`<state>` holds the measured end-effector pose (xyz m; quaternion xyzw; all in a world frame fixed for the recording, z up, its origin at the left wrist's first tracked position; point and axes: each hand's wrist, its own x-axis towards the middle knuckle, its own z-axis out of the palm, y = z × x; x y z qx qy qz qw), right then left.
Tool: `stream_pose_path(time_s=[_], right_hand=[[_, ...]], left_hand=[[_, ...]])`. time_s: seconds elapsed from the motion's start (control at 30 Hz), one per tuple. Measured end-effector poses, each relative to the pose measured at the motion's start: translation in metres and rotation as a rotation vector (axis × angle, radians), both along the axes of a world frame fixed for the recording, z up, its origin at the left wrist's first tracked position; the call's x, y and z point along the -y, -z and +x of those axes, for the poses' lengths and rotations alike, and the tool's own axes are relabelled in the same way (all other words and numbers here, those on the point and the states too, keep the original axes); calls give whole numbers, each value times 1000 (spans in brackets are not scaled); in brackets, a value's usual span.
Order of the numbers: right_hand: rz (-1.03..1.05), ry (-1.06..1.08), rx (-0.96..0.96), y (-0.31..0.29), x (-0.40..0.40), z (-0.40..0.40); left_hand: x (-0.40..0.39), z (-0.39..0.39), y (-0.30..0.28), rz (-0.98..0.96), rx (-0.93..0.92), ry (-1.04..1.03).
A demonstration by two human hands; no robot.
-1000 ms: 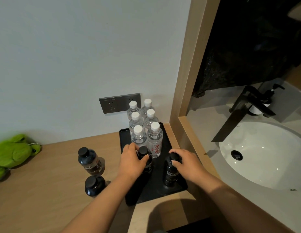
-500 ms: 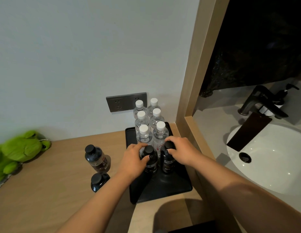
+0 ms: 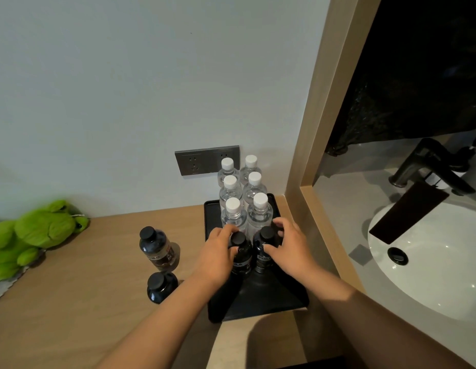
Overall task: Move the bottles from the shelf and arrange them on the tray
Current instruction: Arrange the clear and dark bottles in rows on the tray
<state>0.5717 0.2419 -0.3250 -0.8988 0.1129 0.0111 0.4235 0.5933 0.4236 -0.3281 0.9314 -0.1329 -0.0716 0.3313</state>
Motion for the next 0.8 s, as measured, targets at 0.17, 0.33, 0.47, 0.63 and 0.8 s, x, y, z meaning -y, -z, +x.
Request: stream_pose_path(time_s=[0.17,0.33,0.47,0.63,0.8], right_hand=[[24,-30,-150,17,6,-8],[40,-51,-173,29,4,-4],[5,-75,-160,31,4,-2],[27,-117,-165,33,11,-2],[-7,-162,-148,22,13,-9]], left_hand=[[3,-3,-3,5,-17,-39],[6,-9,0,63,-18,-51],[9,-16,5,101,9,-70],[13,-22,6,103,21,-103],[13,-28,5,-2,26,-162]])
